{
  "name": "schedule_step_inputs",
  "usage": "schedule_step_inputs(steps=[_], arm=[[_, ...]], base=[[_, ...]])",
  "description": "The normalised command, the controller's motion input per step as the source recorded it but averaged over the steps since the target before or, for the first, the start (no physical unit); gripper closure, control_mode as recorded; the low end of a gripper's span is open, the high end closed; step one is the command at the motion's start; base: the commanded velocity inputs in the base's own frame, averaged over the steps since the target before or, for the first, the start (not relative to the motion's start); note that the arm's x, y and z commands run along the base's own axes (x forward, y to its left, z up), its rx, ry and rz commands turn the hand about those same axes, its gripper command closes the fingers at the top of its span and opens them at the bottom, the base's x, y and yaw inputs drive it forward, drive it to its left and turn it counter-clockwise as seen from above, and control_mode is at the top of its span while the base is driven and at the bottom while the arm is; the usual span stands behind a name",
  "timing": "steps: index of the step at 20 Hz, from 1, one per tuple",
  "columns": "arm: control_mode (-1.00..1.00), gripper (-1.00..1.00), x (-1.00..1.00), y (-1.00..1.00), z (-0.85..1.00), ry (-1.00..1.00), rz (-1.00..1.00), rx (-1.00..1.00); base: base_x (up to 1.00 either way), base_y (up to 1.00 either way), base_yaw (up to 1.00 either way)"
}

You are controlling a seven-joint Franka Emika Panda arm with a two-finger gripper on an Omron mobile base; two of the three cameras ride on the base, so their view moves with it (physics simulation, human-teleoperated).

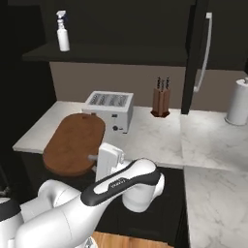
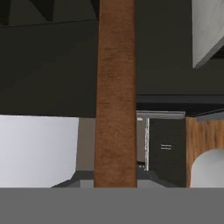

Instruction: Move the cutting board and knife to the sink. Then move spray from the cabinet to the counter.

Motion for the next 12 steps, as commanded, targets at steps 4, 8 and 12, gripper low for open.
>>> schedule_step_inputs(steps=[4,8,12], arm=[[1.0,1.0,0.0,0.0,0.0,0.0,0.0,0.0],[1.0,1.0,0.0,0.0,0.0,0.0,0.0,0.0],[1.0,1.0,0.0,0.0,0.0,0.0,0.0,0.0]], base=[[-0.37,0.2,-0.53],[-0.21,0.24,-0.75],[-0.15,0.23,-0.79]])
